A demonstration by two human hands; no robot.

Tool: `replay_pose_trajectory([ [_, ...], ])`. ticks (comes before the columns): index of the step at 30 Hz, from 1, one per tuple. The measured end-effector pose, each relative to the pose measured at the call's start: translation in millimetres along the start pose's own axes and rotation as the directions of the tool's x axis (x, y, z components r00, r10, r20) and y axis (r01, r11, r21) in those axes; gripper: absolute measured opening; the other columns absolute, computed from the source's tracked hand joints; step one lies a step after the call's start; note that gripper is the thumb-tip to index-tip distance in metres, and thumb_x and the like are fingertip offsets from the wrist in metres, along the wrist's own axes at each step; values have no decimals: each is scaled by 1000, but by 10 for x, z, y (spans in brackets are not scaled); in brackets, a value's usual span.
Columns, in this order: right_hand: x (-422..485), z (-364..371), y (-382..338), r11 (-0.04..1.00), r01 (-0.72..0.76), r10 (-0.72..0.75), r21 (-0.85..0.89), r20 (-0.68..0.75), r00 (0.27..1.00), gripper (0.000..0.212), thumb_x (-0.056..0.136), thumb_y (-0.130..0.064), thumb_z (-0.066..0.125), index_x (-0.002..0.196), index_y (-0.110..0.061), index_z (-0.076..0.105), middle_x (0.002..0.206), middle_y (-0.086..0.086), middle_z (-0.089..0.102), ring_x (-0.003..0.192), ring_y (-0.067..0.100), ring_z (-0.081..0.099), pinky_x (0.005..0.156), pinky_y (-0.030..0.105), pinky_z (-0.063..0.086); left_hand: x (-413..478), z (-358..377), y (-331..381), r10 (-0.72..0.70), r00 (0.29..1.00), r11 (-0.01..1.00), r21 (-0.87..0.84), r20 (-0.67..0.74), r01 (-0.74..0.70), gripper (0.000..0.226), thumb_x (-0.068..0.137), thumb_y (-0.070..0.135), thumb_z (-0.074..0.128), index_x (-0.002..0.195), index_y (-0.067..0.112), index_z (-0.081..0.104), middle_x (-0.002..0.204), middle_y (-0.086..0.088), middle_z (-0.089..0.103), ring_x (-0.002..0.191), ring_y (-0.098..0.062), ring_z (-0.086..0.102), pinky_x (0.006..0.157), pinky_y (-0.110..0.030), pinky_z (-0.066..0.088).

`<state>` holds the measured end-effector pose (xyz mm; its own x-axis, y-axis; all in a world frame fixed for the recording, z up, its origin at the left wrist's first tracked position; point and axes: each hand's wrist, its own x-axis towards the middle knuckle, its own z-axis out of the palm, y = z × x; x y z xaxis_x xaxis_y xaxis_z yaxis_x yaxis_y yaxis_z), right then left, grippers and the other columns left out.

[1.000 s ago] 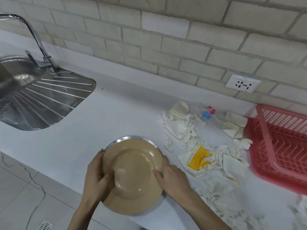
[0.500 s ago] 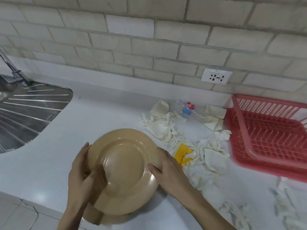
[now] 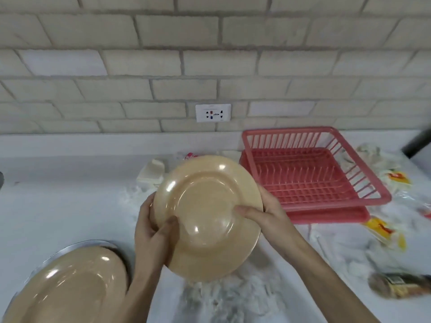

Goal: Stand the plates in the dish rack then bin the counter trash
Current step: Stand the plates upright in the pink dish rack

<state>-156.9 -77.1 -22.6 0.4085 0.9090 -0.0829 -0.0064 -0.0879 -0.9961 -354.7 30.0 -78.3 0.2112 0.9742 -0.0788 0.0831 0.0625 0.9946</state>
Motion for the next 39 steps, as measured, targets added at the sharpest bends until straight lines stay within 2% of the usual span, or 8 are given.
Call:
replay_pose_trajectory([
  [10,143,-1344,-524,980,153,-179,-129,-220,959,29,74,8,54,85,-15,66,69,-12,65,67,3,59,62,15,47,128,1537,-110,45,963,996,-82,266,-24,31,94,34,62,124,36,62,114,15,69,108,-2,63,89,-26,47],
  [15,491,-1831,-684,936,112,-222,-334,-312,924,22,62,-11,53,81,-15,63,72,-5,63,71,14,58,65,36,45,160,2074,-233,79,946,997,-33,314,-73,35,101,25,56,135,24,59,131,20,59,120,14,50,96,-12,42],
  [18,684,-1978,-721,906,101,-254,-411,-338,906,29,59,-14,52,86,-16,61,81,-1,67,78,18,59,71,42,49,128,2231,-341,128,936,986,58,328,-155,45,95,36,55,139,26,54,144,19,49,134,8,40,113,-31,36],
  [21,775,-1978,-727,847,44,-257,-530,-334,907,24,64,-21,45,86,-17,56,79,-3,62,72,17,55,62,32,42,136,2251,-415,196,910,944,183,366,-276,58,93,17,59,148,20,43,155,15,35,143,3,29,120,-38,28],
  [26,990,-1792,-517,679,-39,-227,-733,-261,938,17,81,-14,41,95,-10,49,83,3,49,68,18,48,52,27,28,217,2193,-493,218,860,863,321,461,-391,66,92,20,65,151,16,38,161,18,19,140,-23,42,109,-49,43],
  [30,1214,-1570,-246,629,-39,-207,-776,-216,954,15,87,-15,41,98,-12,51,100,6,50,77,22,54,57,28,37,219,2145,-482,207,835,840,345,510,-418,68,93,31,67,152,15,35,162,15,13,127,22,33,106,-10,34],
  [34,1286,-1340,-176,569,-64,-181,-820,-201,963,25,93,-13,39,114,-8,51,125,12,46,83,31,56,70,36,41,258,2132,-513,211,809,833,332,549,-442,73,94,39,64,154,17,30,164,14,10,144,14,8,111,-4,13],
  [39,1333,-1149,-79,487,-53,-192,-872,-166,967,37,95,-15,36,129,-6,47,122,16,48,85,34,57,77,42,49,270,2117,-532,211,807,845,312,552,-434,71,94,37,65,154,21,31,164,18,8,144,14,7,110,-3,13],
])
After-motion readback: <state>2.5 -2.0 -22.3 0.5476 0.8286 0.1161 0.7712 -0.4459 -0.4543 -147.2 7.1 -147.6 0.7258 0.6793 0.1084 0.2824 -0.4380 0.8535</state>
